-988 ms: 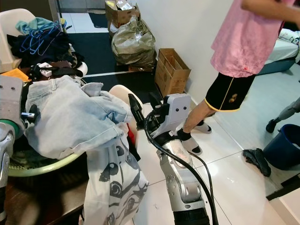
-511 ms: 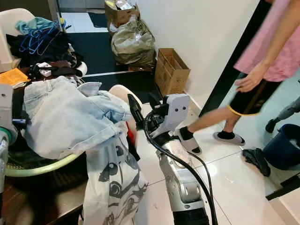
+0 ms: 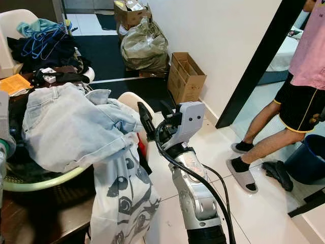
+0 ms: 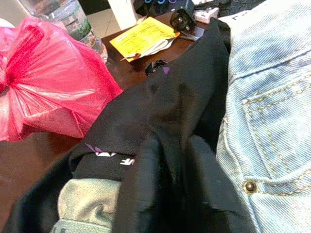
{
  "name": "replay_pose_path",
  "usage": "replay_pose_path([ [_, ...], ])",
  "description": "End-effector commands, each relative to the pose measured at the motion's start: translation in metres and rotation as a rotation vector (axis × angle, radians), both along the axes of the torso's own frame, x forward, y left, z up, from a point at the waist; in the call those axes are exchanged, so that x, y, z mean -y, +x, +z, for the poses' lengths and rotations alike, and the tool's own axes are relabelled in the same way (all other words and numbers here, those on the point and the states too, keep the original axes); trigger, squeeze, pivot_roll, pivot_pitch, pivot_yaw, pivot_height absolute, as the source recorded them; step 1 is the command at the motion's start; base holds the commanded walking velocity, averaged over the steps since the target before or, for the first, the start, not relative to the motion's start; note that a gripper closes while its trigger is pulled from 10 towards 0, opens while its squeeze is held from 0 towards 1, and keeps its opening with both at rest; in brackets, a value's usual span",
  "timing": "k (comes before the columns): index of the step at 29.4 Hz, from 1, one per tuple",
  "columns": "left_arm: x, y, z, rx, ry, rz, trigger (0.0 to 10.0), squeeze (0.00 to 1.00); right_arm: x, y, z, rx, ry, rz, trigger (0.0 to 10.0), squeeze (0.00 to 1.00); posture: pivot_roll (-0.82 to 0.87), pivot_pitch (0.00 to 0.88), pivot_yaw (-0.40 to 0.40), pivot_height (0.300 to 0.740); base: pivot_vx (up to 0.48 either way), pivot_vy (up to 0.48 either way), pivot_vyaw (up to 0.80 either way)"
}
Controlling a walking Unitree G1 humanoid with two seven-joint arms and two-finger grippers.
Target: Hang hanger
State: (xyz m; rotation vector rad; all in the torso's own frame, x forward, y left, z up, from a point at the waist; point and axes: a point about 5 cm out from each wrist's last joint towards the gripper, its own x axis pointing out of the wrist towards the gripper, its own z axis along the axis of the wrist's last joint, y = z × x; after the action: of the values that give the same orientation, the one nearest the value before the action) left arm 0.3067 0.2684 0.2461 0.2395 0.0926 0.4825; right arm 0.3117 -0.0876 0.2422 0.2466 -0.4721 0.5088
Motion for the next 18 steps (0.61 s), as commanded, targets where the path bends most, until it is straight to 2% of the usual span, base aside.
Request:
replay_pose_path([
  [1,-0.001,-0.001,-0.003,0.000,-0.008,0.008,0.0,0.00,0.002,0.000,-0.002,-0.007,-0.013,-0.009,10.0,0.00,0.01,0.135,-0.018,0.740,0.000,0.000,0.00],
  [8,-0.005,-0.002,0.008,0.076,0.008,0.053,0.0,0.00,0.002,-0.001,-0.002,-0.006,-0.016,-0.010,10.0,0.00,0.00,0.133,-0.018,0.740,0.000,0.000,0.00],
  [10,-0.008,-0.006,0.040,0.258,0.130,0.146,0.0,0.00,0.002,-0.001,-0.001,0.001,-0.020,-0.010,10.0,0.00,0.00,0.130,-0.022,0.740,0.000,0.000,0.00],
  [11,-0.008,-0.006,0.040,0.258,0.130,0.146,0.0,0.00,0.002,-0.001,-0.001,0.001,-0.020,-0.010,10.0,0.00,0.00,0.130,-0.022,0.740,0.000,0.000,0.00],
  [12,-0.004,-0.009,0.064,0.385,0.219,0.158,10.0,0.00,0.002,-0.001,0.001,0.007,-0.021,-0.008,10.0,0.00,0.00,0.130,-0.022,0.740,0.000,0.000,0.00],
  [13,0.004,-0.012,0.089,0.506,0.304,0.159,10.0,0.00,0.002,0.000,0.003,0.015,-0.021,-0.006,10.0,0.00,0.00,0.126,-0.026,0.740,0.000,0.000,0.00],
  [14,0.010,-0.015,0.103,0.577,0.352,0.154,10.0,0.00,0.002,0.000,0.005,0.021,-0.022,-0.004,10.0,0.00,0.00,0.126,-0.026,0.740,0.000,0.000,0.00],
  [15,0.023,-0.019,0.125,0.680,0.425,0.111,10.0,0.00,0.003,0.000,0.007,0.030,-0.021,-0.004,10.0,0.00,0.00,0.122,-0.028,0.740,0.000,0.000,0.00],
  [16,0.023,-0.019,0.125,0.680,0.425,0.111,10.0,0.00,0.003,0.000,0.007,0.030,-0.021,-0.004,10.0,0.00,0.00,0.122,-0.028,0.740,0.000,0.000,0.00],
  [17,0.031,-0.021,0.137,0.737,0.467,0.082,10.0,0.00,0.003,0.001,0.008,0.035,-0.021,-0.004,10.0,0.00,0.01,0.118,-0.029,0.740,0.000,0.000,0.00],
  [18,0.049,-0.026,0.157,0.834,0.548,0.007,10.0,0.00,0.004,0.001,0.011,0.044,-0.018,-0.005,10.0,0.00,0.01,0.112,-0.030,0.740,0.000,0.000,0.00],
])
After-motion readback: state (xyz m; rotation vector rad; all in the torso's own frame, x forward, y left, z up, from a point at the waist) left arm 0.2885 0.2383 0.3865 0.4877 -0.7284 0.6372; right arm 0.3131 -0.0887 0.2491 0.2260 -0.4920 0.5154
